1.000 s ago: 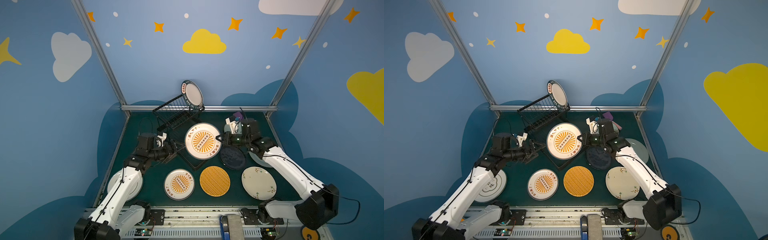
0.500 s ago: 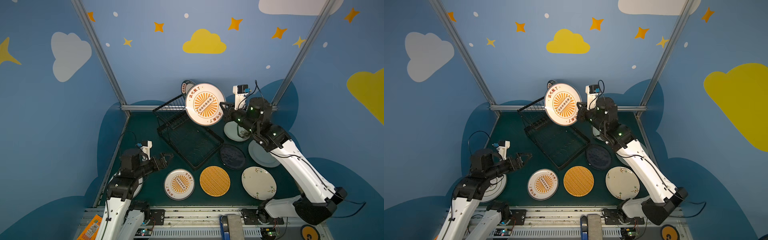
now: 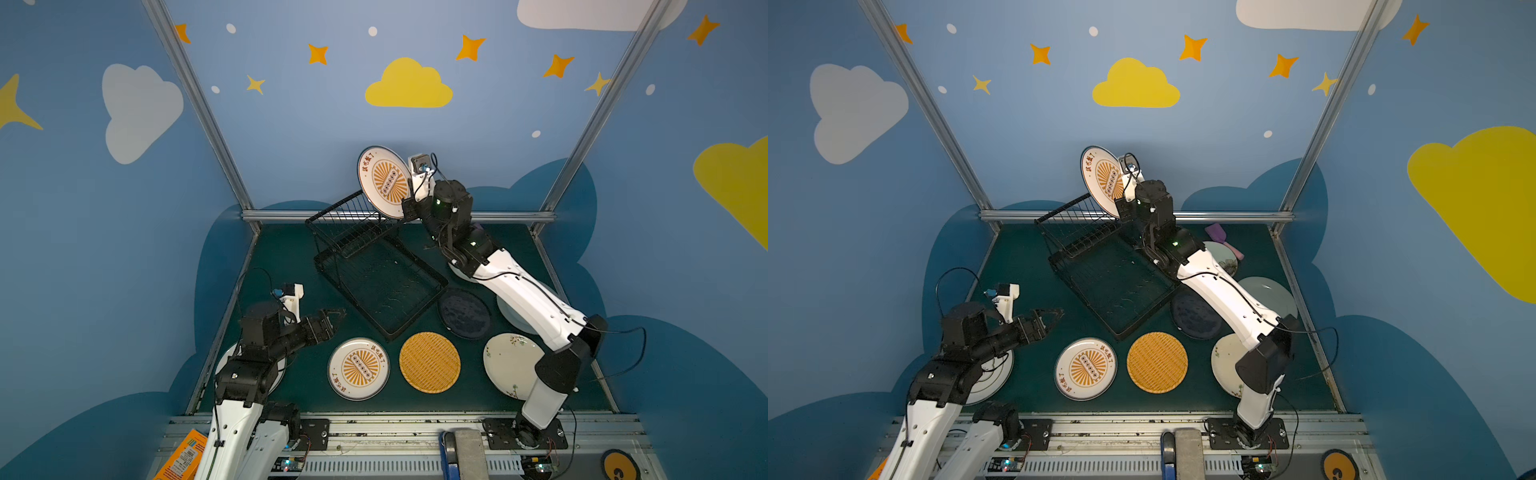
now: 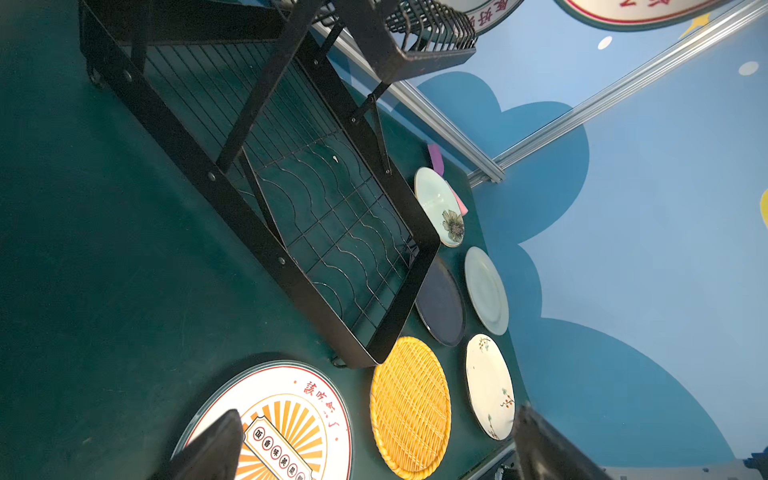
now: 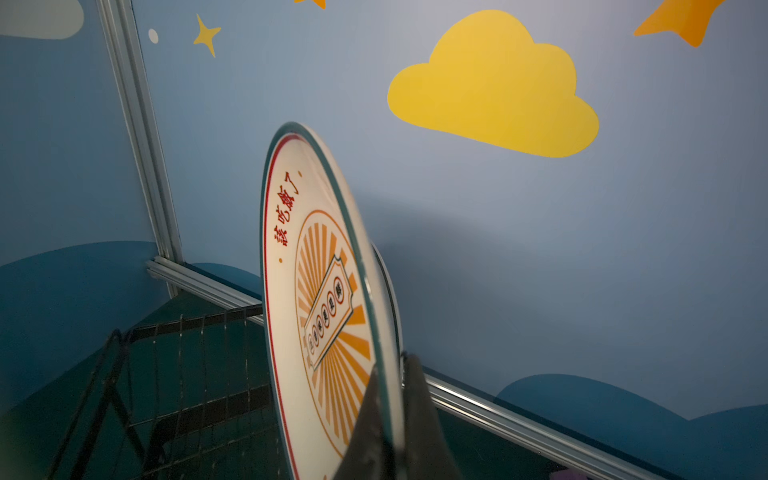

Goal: Load the plates into the dish rack
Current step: 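Carry the orange-printed plate with the right gripper to the rack's far end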

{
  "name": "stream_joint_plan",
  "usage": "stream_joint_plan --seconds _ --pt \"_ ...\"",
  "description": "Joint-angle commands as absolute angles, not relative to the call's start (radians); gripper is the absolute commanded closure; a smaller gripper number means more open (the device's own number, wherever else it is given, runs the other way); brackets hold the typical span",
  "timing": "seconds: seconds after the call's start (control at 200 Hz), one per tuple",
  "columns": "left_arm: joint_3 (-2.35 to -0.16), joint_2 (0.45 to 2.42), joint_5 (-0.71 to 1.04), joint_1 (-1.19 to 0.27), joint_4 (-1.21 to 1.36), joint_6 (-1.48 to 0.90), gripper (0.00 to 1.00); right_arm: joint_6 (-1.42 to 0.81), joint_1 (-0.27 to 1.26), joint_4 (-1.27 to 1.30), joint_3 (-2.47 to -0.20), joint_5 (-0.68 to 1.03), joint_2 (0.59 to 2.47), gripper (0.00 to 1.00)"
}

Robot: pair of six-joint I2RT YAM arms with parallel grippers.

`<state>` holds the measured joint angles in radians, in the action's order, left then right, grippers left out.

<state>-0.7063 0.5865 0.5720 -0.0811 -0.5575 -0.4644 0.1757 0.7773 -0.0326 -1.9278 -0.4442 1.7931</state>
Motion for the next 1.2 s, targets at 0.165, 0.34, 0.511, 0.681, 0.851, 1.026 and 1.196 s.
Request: stream_joint_plan --seconds 0.165,0.34,0.511,0.681,0.851,1.026,1.196 --pt "-0.691 0.591 0.6 -0.066 -0.522 -0.459 0.0 0.357 0.783 0.188 -2.059 -0.517 1.911 1.0" --pt "-0.688 0.591 0.613 -0.061 -0.511 -0.46 0.0 0.413 0.782 0.194 -2.115 -0.525 1.983 1.0" --pt "-0.686 0.593 0.628 -0.049 -0.502 -0.466 0.0 0.409 0.773 0.188 -2.125 -0.53 2.013 1.0" --pt "-0.681 0.594 0.647 -0.031 -0.49 -0.471 0.0 0.383 0.768 0.153 -2.139 -0.525 2.039 1.0" --pt "-0.673 0.581 0.676 -0.026 -0.467 -0.481 0.0 0.397 0.764 0.16 -2.137 -0.532 2.064 1.0" --pt "-0.667 0.567 0.695 -0.019 -0.45 -0.489 0.0 0.403 0.757 0.156 -2.149 -0.523 2.08 1.0" --pt "-0.664 0.559 0.697 -0.011 -0.446 -0.489 0.0 0.395 0.752 0.133 -2.155 -0.517 2.092 1.0"
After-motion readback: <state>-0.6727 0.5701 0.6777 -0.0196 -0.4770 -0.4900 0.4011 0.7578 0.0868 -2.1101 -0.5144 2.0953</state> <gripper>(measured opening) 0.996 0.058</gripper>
